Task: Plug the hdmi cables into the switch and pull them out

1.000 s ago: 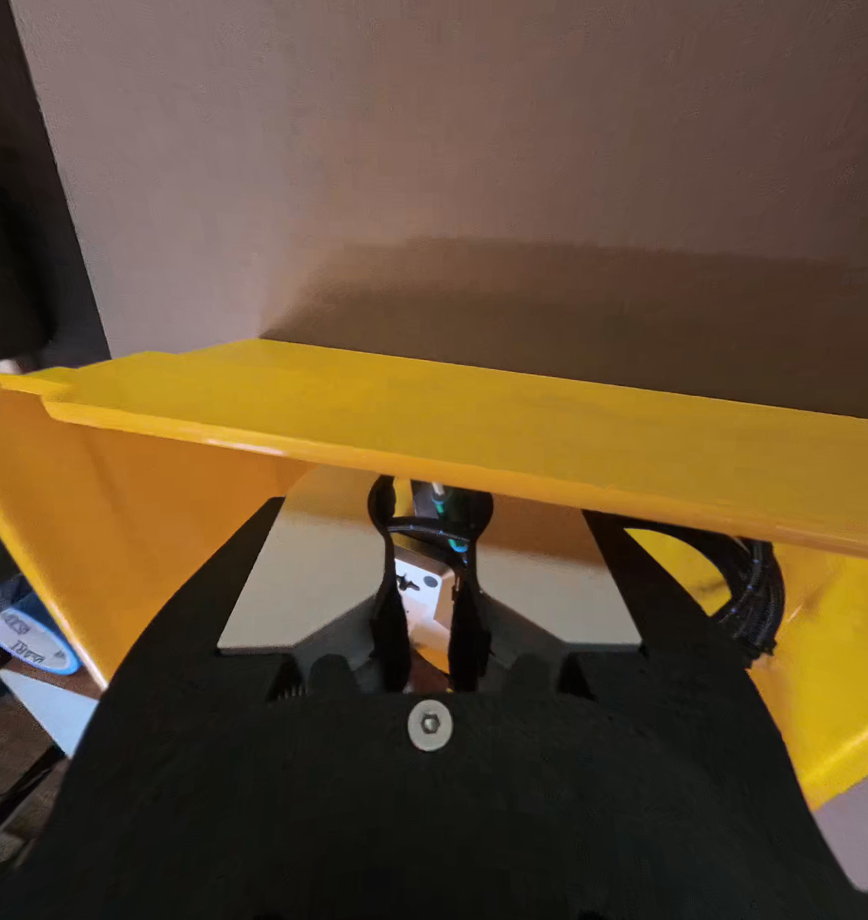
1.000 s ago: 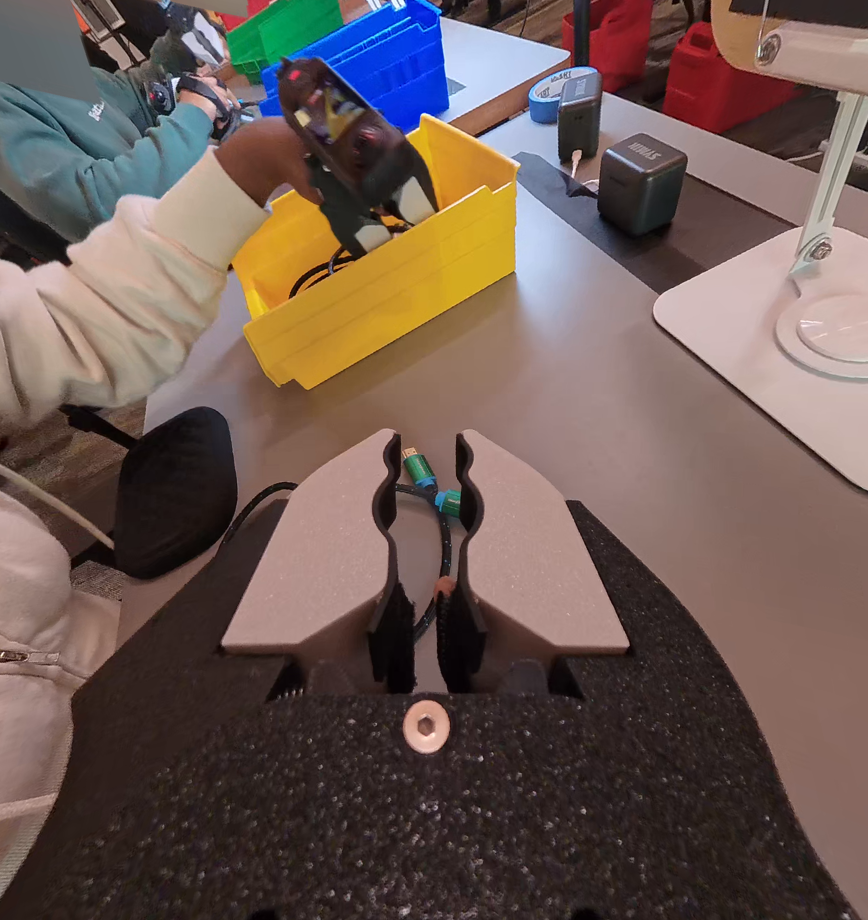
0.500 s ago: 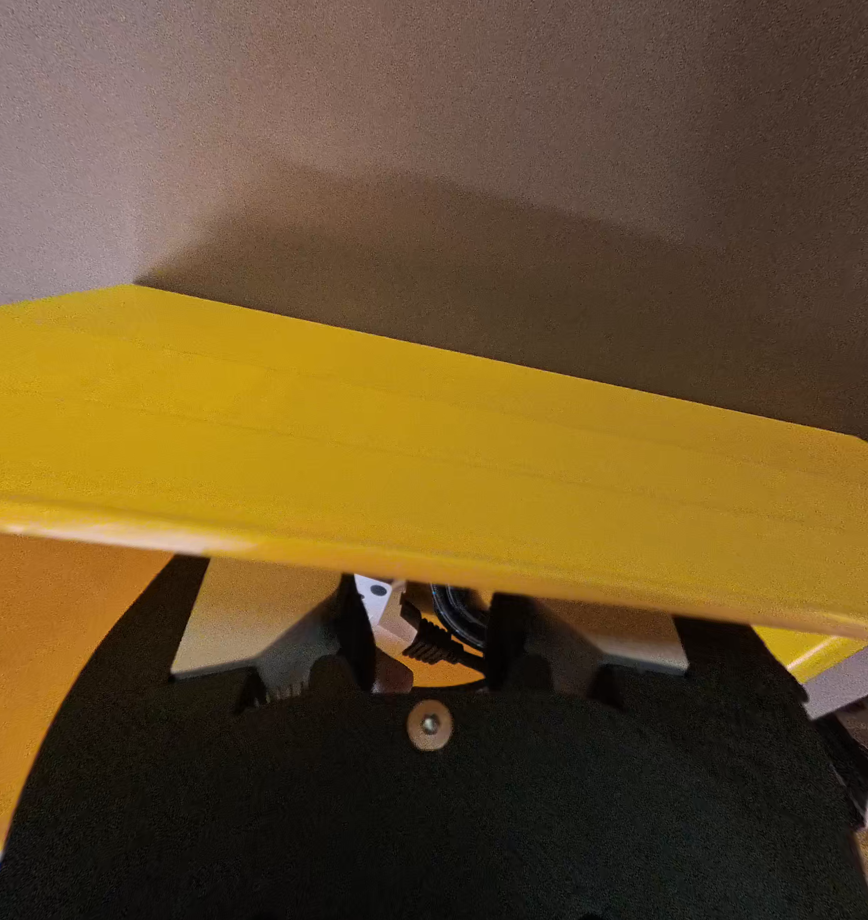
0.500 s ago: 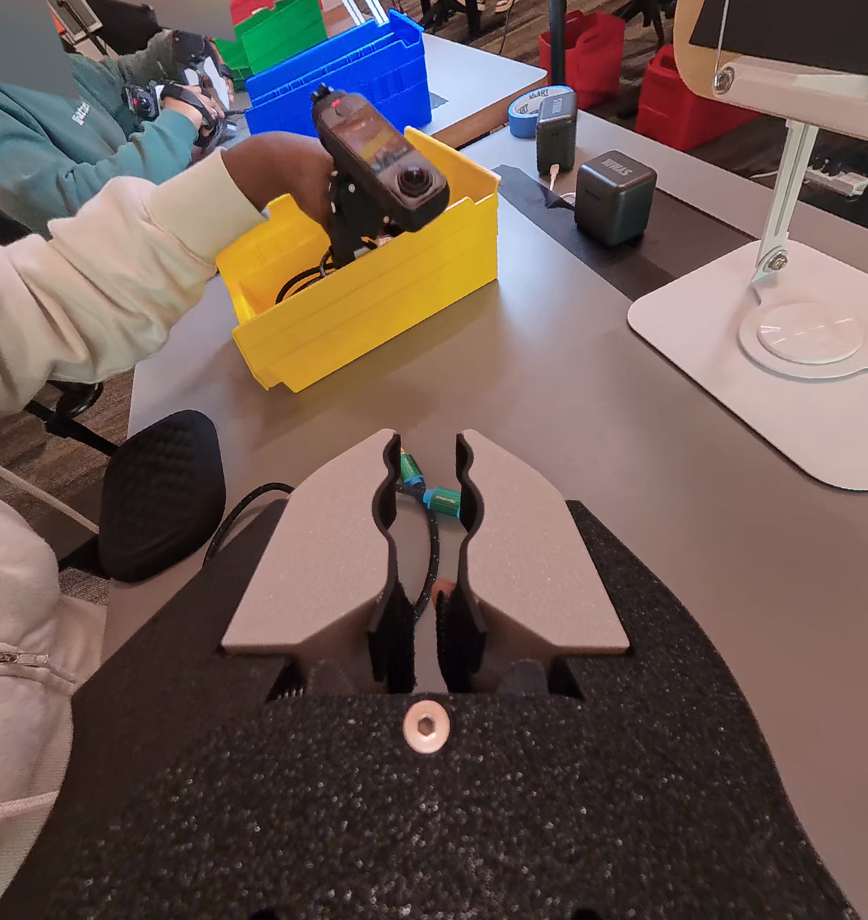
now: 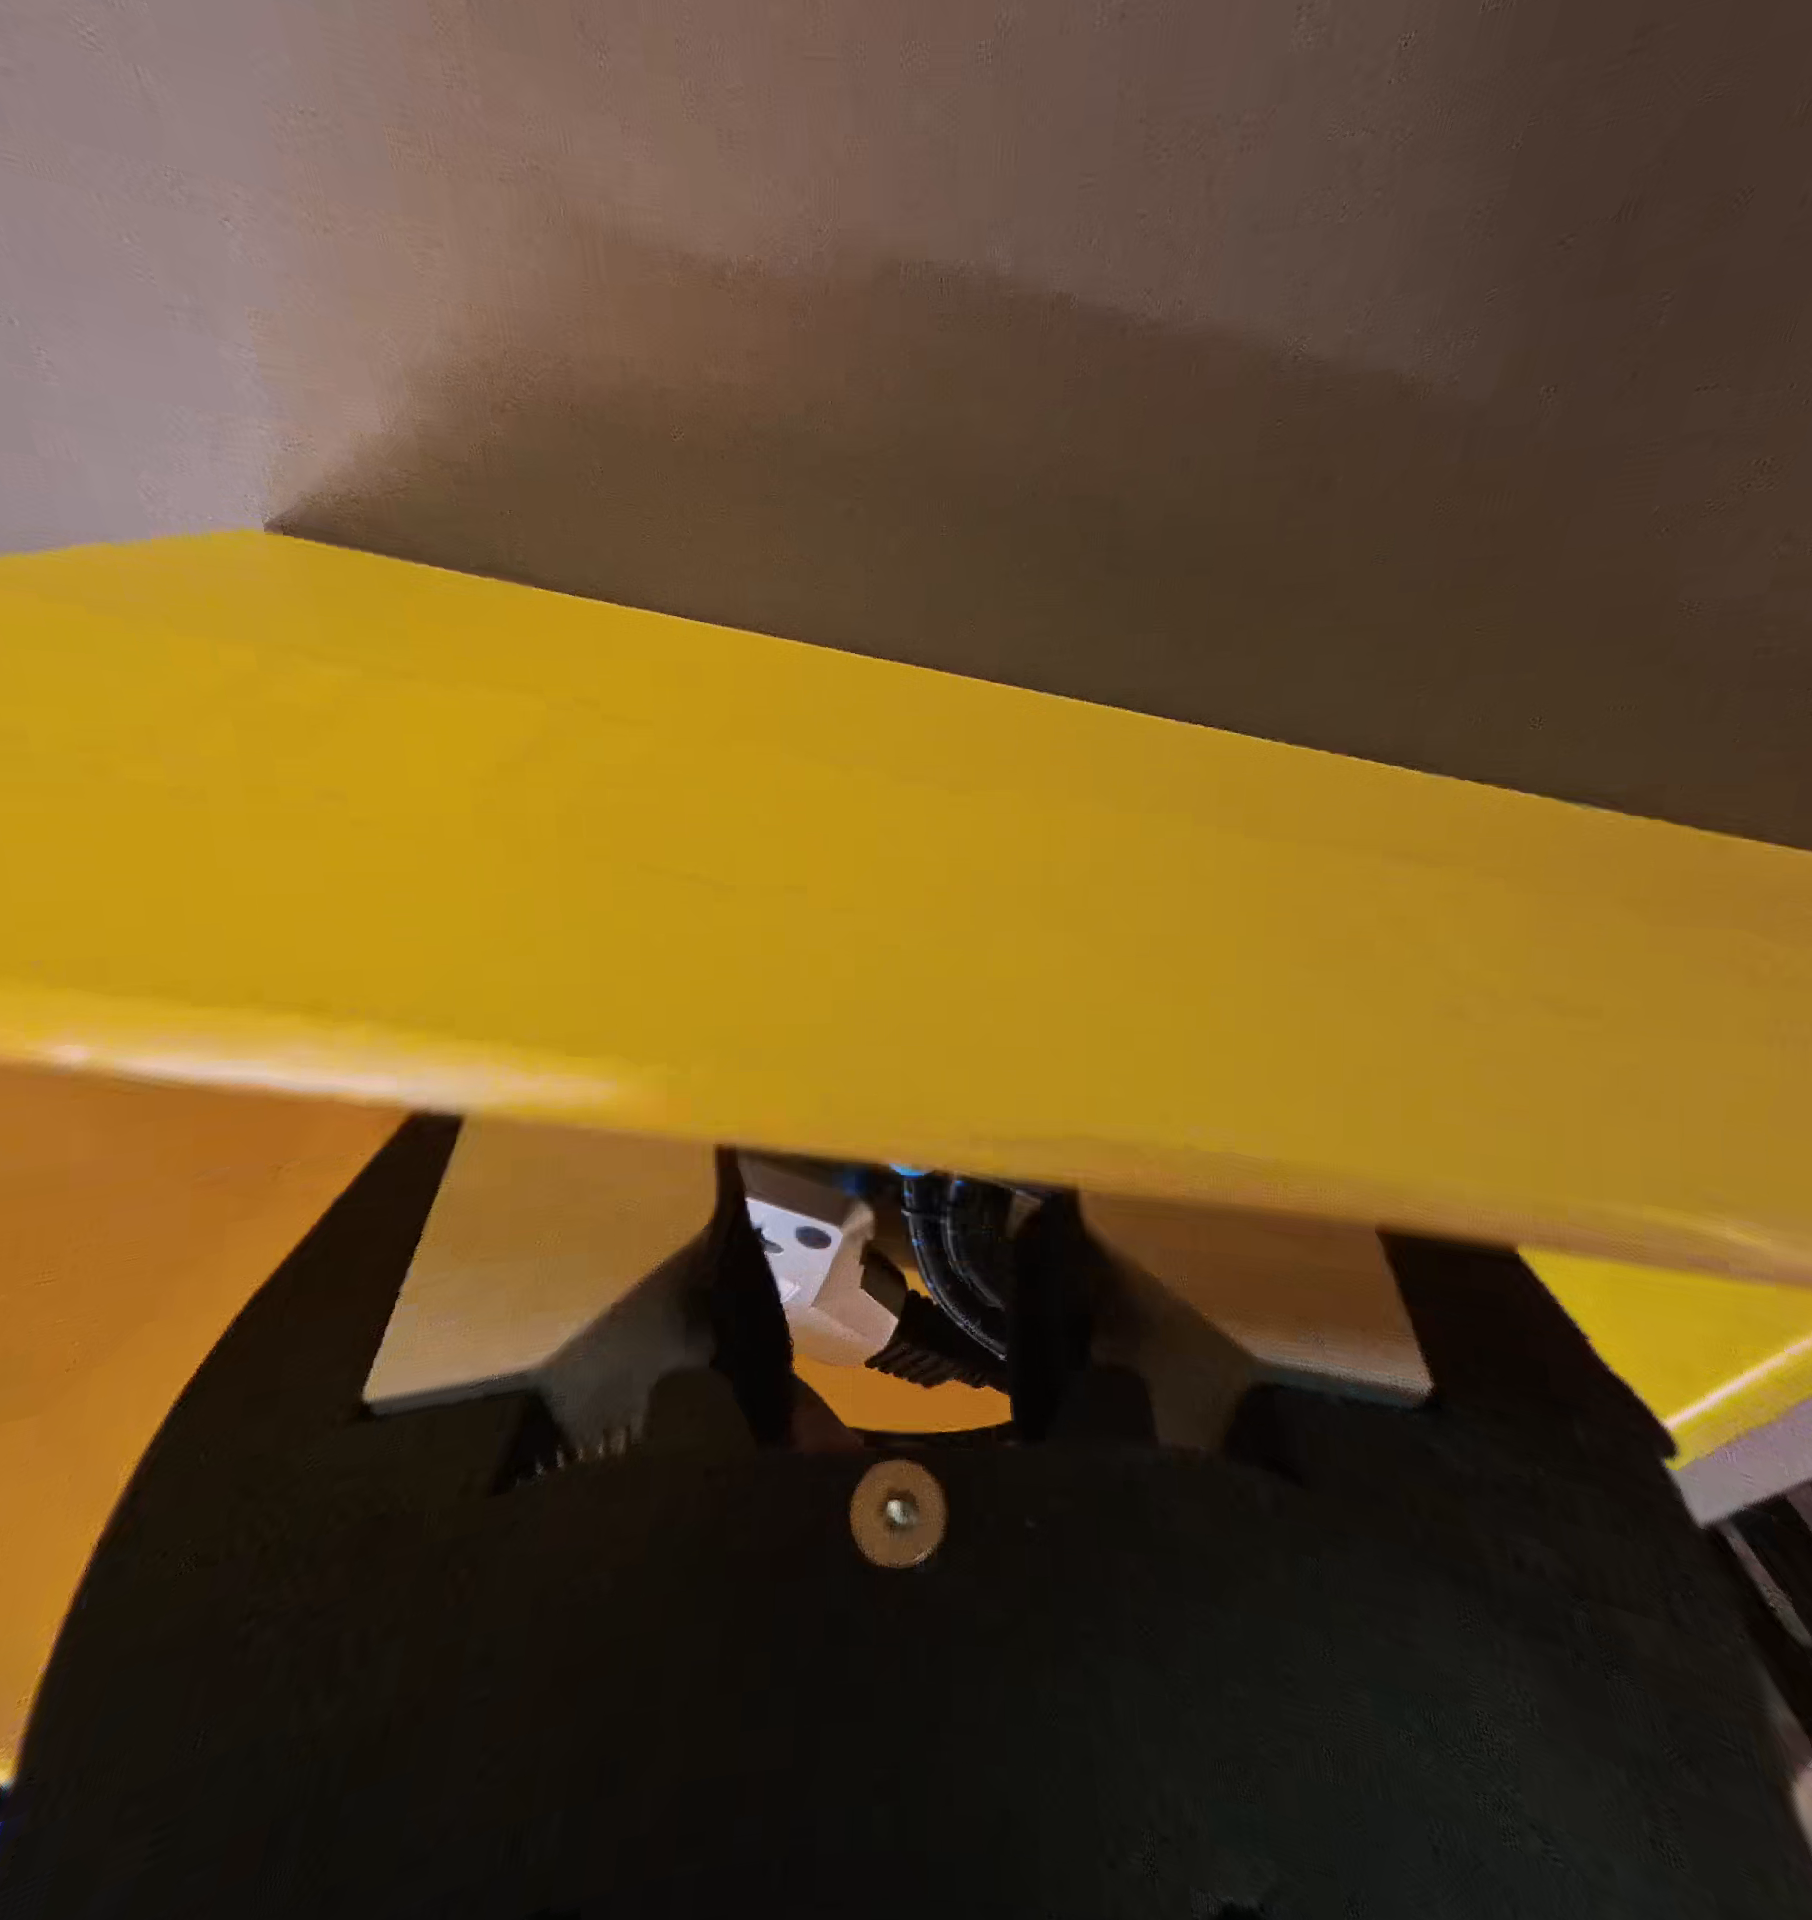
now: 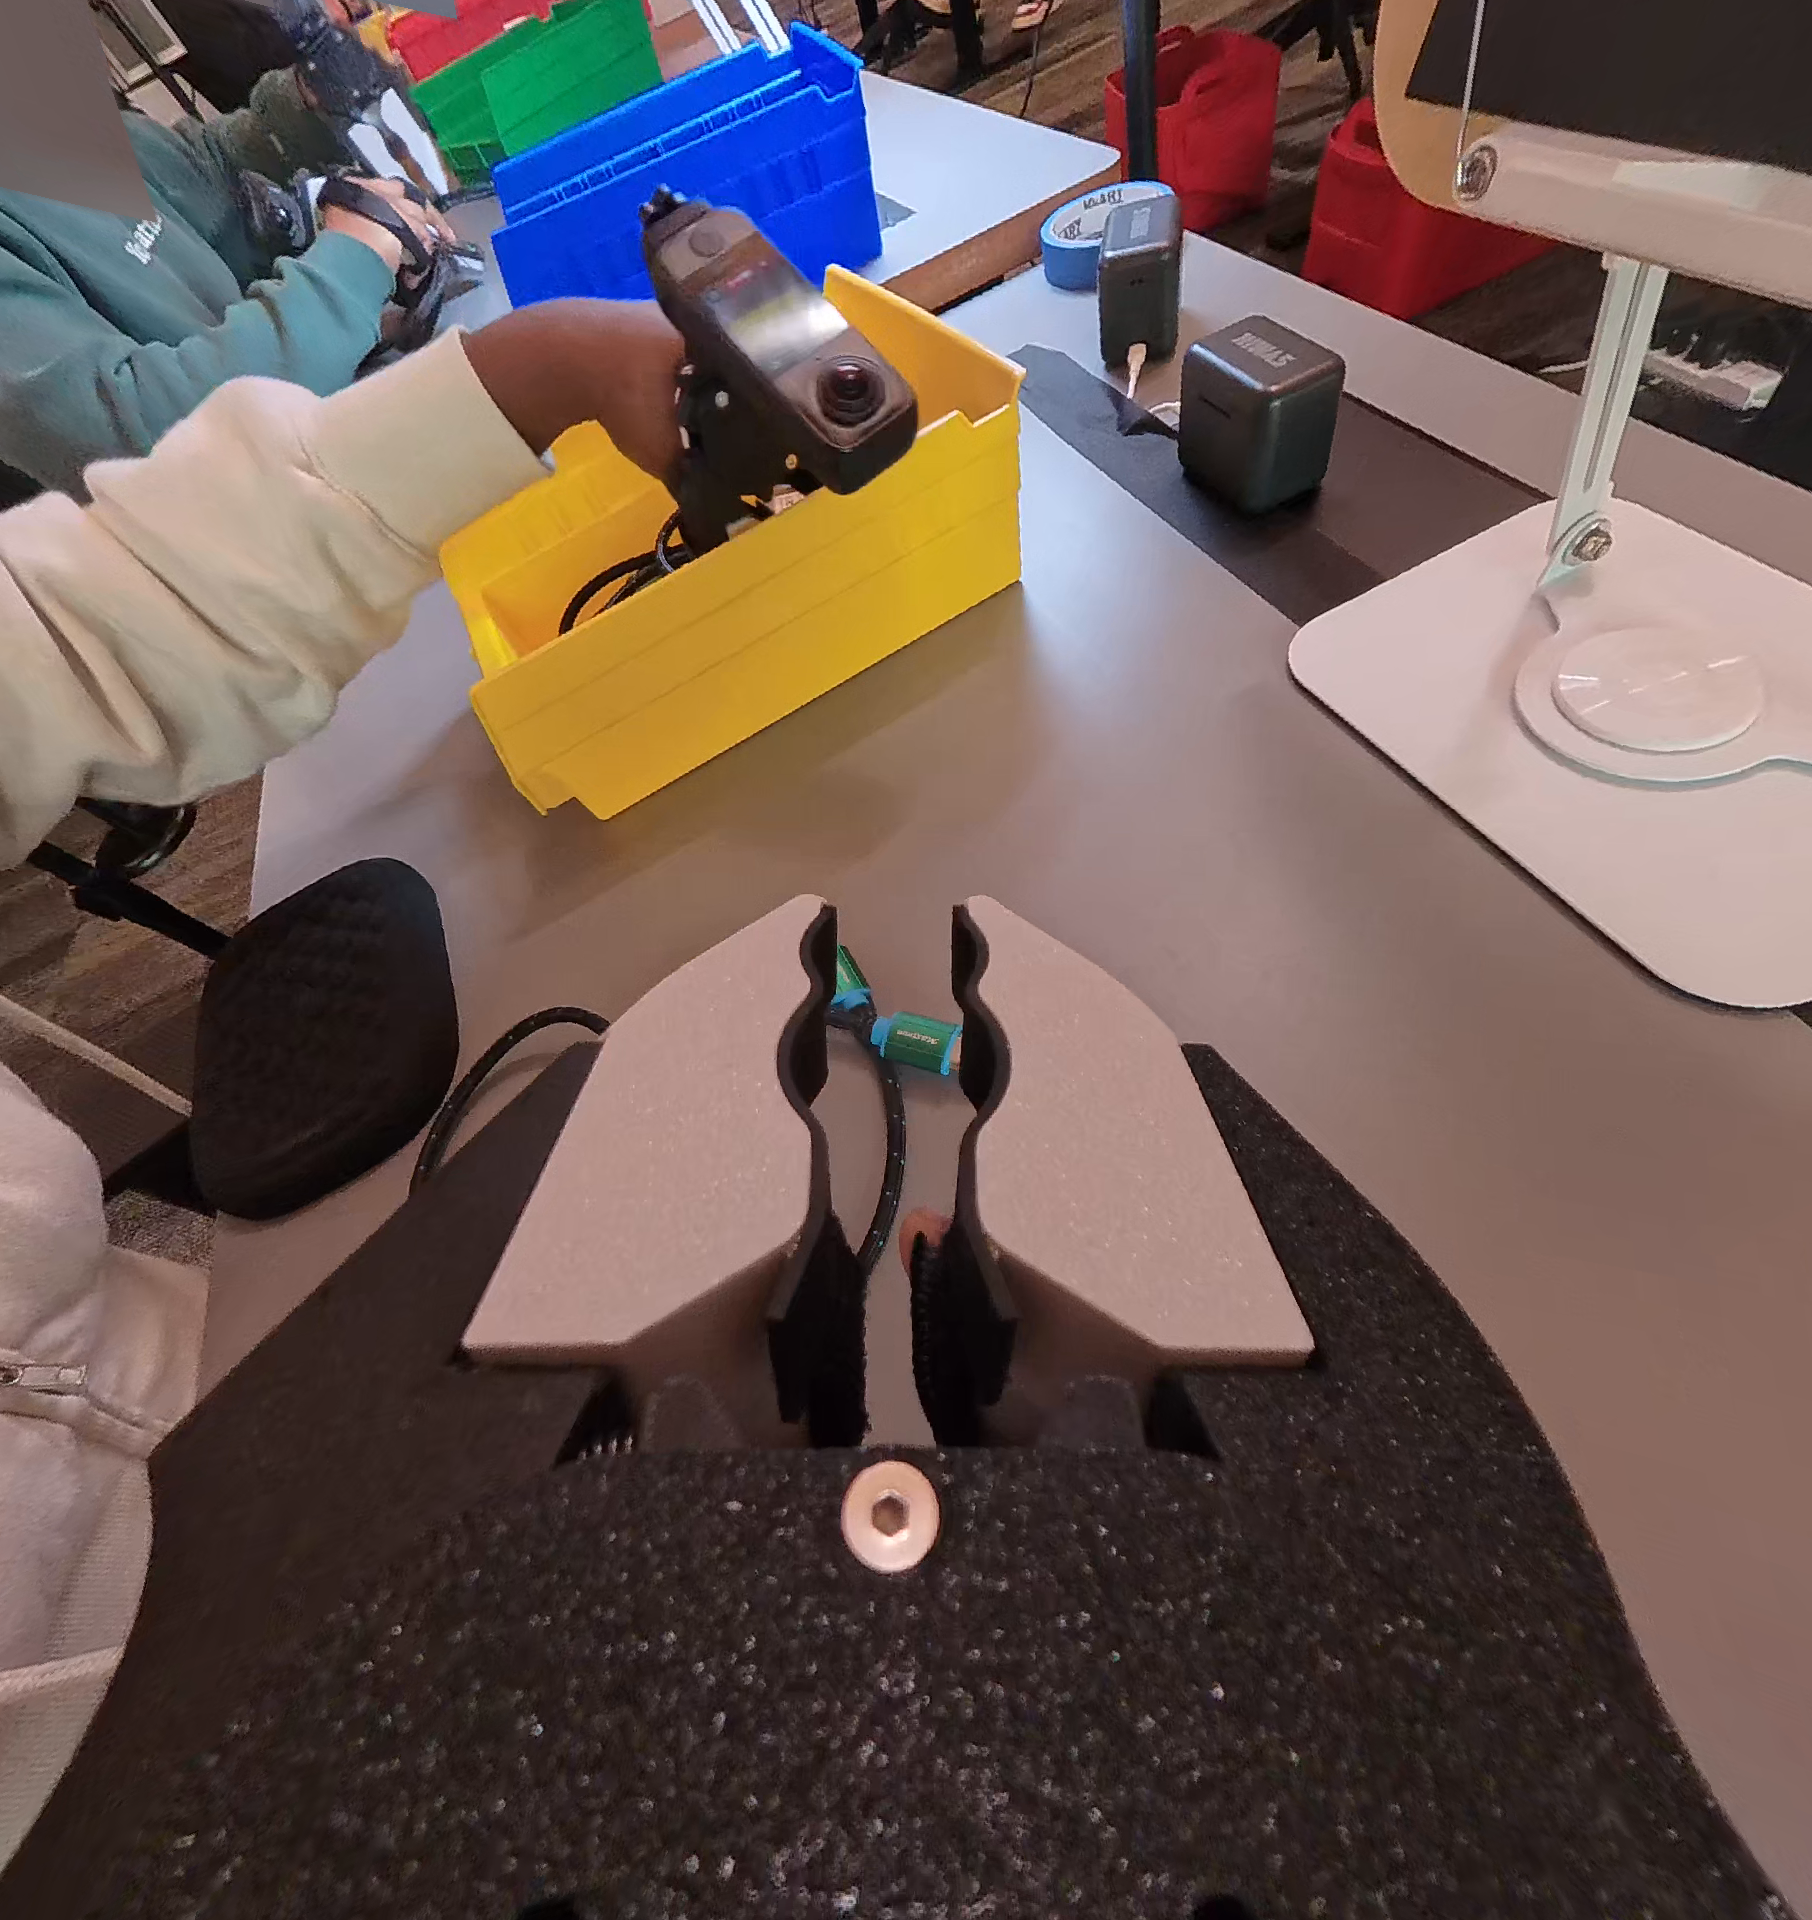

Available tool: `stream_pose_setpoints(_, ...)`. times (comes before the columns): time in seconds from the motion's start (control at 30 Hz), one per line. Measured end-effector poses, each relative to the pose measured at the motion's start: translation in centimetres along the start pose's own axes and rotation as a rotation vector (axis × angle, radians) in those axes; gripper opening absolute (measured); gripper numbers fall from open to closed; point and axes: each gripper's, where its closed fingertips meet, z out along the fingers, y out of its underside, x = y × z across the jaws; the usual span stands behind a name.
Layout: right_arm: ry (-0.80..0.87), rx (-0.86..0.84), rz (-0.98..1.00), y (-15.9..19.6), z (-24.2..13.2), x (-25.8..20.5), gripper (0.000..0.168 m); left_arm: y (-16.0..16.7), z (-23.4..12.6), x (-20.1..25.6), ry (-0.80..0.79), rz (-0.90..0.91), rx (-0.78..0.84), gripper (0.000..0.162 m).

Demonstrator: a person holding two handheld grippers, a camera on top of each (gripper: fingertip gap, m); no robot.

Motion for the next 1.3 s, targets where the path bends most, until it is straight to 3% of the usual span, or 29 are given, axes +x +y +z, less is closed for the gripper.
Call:
stream_pose_setpoints(0.03, 0.001, 0.004, -0.001, -0.1, -0.1, 0.0, 0.021, -0.1, -0.2, 0.0, -0.023, 0.008, 0.042, 0.067)
stream_pose_setpoints(0.17, 0.004, 0.021, -0.003, -0.4, -0.5, 0.0, 0.021, -0.6, -3.8, -0.2, -0.135, -0.058, 0.362, 0.067)
stream_pose_setpoints(0.37, -0.018, 0.026, -0.028, -0.9, -0.1, -1.1, 0.021, 0.3, -12.8, -0.1, -0.299, -0.223, 1.047, 0.067)
stream_pose_setpoints(0.53, -0.067, 0.063, -0.102, -2.0, 0.7, -3.2, 0.021, 0.9, -20.2, 1.7, -0.346, -0.317, 1.616, 0.067)
stream_pose_setpoints(0.67, -0.135, 0.181, -0.238, -4.1, 1.3, -6.3, 0.024, 2.1, -27.1, 4.1, -0.207, -0.386, 2.164, 0.067)
stream_pose_setpoints(0.8, -0.082, 0.369, -0.435, -6.9, 1.3, -9.1, 0.036, 2.4, -32.3, 7.1, 0.121, -0.348, 2.581, 0.066)
stream_pose_setpoints(0.87, -0.039, 0.469, -0.524, -8.1, 1.2, -10.5, 0.039, 1.6, -33.7, 8.0, 0.281, -0.348, 2.677, 0.066)
stream_pose_setpoints(1.07, 0.036, 0.549, -0.659, -9.3, 1.5, -12.8, 0.04, -1.5, -35.6, 9.2, 0.515, -0.403, 2.75, 0.066)
stream_pose_setpoints(1.3, 0.095, 0.657, -0.659, -10.8, 1.1, -14.8, 0.045, -6.3, -37.4, 10.6, 0.592, -0.458, 2.783, 0.066)
